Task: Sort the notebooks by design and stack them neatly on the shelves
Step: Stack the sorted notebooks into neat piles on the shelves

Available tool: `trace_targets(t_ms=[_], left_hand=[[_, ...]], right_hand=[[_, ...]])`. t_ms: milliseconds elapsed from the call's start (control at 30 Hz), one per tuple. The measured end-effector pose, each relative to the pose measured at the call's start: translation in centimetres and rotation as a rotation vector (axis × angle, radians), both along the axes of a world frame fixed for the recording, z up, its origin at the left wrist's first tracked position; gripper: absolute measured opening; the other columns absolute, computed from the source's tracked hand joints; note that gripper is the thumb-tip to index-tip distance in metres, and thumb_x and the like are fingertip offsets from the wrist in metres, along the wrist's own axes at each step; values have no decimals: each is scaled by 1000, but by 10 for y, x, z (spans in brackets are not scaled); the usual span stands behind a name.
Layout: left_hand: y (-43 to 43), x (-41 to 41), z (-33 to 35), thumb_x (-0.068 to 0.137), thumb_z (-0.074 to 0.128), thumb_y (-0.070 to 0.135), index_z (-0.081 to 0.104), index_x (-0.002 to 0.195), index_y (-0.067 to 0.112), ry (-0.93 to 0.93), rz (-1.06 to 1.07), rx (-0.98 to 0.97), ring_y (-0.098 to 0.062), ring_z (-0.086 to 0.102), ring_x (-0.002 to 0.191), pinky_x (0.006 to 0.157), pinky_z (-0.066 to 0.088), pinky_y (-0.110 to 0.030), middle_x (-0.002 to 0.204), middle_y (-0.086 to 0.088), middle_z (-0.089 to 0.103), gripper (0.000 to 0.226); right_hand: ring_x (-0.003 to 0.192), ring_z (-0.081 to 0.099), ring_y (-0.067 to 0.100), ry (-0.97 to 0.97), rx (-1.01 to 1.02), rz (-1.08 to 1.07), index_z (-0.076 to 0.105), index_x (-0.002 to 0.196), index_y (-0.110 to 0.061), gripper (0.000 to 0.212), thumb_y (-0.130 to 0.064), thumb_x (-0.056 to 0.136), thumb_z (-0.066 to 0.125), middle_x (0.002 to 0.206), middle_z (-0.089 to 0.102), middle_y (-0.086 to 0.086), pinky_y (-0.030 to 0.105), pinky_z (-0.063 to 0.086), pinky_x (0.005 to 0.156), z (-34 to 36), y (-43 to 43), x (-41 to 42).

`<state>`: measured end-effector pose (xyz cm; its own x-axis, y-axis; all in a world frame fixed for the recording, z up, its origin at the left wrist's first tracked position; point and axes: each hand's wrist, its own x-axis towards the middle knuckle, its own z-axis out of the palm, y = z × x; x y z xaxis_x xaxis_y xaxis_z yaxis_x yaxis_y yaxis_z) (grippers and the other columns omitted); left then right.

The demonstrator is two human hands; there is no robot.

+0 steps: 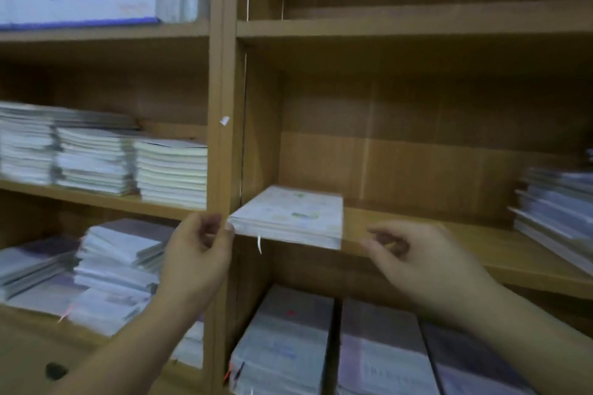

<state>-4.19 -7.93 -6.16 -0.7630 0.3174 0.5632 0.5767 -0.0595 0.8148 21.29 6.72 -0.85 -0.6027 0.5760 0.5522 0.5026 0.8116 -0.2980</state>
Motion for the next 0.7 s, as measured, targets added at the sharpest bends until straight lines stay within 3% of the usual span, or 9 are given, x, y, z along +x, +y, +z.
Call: trace_targets(t_ms=[133, 200, 233, 300, 367, 467, 533, 600, 700], left_hand=[[18, -24, 18, 99, 57, 48, 55, 139, 17, -49, -44, -228, -13, 53, 102, 86, 43, -31, 118, 1, 60, 51], [27, -29, 22, 98, 56, 53, 56, 139, 15, -124, -98, -257, -16, 55, 104, 89, 47, -35, 118, -1, 61, 55], [31, -30, 25, 99, 55, 53, 58, 136, 13, -173, -135, -239, -17, 58, 102, 88, 52, -37, 113, 0, 62, 55], [37, -30, 32, 98, 58, 52, 58, 131, 9, -323, -207, -141, -21, 63, 99, 78, 60, -36, 111, -3, 62, 55], [42, -31, 38, 97, 65, 44, 58, 123, 5, -445, -230, -62, -24, 63, 100, 65, 59, -31, 116, -9, 61, 47], [46, -27, 38, 93, 72, 28, 60, 110, 7, -490, -234, -81, -28, 65, 95, 62, 56, -30, 112, -17, 63, 29], [40, -17, 36, 91, 75, 24, 59, 114, 11, -560, -311, -85, -28, 63, 96, 65, 55, -31, 112, -15, 62, 31], [25, -3, 32, 89, 76, 18, 61, 117, 10, -651, -434, -76, -26, 63, 95, 68, 53, -33, 111, -14, 65, 33], [4, 8, 18, 83, 77, 10, 69, 118, 0, -760, -667, -113, -27, 62, 94, 69, 49, -33, 112, -21, 73, 37]], right_hand=[[107, 63, 2, 64, -100, 56, 68, 124, -31, 66, -77, 81, 52, 112, 67, -20, 24, 51, 90, 3, 25, -44], [119, 60, 5, 34, -211, 72, 63, 133, -31, 96, -97, 67, 37, 126, 66, -17, 28, 49, 101, 1, 35, -58], [122, 58, 5, -2, -226, 59, 60, 137, -34, 101, -100, 65, 29, 131, 64, -17, 29, 47, 104, 0, 38, -63], [122, 58, 5, -97, -173, -6, 60, 133, -45, 84, -93, 76, 21, 130, 64, -22, 28, 46, 100, 1, 39, -68], [118, 60, 8, -170, -103, -71, 62, 125, -52, 69, -86, 86, 17, 122, 67, -24, 28, 48, 92, 4, 38, -68], [101, 64, 9, -159, -135, -72, 68, 106, -50, 67, -89, 83, 18, 101, 71, -23, 32, 51, 86, 5, 42, -67], [90, 66, 10, -46, -247, -49, 71, 92, -35, 56, -81, 85, 39, 89, 72, -16, 35, 54, 85, 9, 44, -63], [82, 69, 13, 83, -366, -16, 71, 84, -23, 38, -59, 88, 64, 81, 74, -7, 34, 53, 79, 11, 41, -54], [71, 66, 14, 229, -404, 8, 72, 91, -17, 26, -41, 83, 79, 77, 73, -3, 30, 47, 64, 4, 30, -33]])
